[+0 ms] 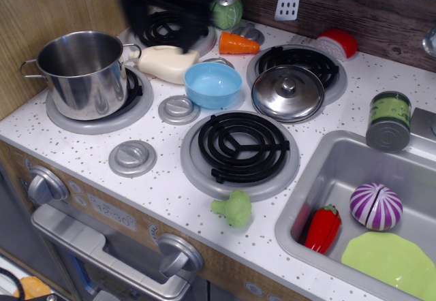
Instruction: Put lid on pot or pan
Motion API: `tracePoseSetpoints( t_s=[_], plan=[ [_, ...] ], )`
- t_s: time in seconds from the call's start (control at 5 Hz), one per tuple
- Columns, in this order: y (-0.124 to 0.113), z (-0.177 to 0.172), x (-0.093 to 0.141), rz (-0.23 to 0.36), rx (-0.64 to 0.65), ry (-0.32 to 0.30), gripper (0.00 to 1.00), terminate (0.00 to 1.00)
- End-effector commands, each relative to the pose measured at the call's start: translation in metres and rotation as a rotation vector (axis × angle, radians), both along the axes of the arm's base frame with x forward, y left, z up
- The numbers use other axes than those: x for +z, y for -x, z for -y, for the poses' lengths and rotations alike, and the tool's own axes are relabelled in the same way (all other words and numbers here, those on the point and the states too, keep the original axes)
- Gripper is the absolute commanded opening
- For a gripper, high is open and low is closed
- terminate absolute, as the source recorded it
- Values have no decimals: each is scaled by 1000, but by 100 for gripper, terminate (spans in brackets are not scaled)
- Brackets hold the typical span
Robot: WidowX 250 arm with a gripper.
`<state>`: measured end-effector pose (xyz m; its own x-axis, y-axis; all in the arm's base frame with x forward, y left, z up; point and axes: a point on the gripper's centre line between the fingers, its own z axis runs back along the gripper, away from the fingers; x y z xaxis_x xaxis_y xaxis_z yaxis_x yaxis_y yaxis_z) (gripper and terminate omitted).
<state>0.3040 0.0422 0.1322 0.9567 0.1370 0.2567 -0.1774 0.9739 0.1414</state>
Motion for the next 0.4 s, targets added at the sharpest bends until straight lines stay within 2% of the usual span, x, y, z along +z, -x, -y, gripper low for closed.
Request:
tracePoseSetpoints(
  t_s=[0.0, 0.2],
  plan=[
    [-32, 43, -20, 137, -37, 7, 100, 0],
    [-65, 60, -38, 171, -104, -14, 100, 0]
  ],
)
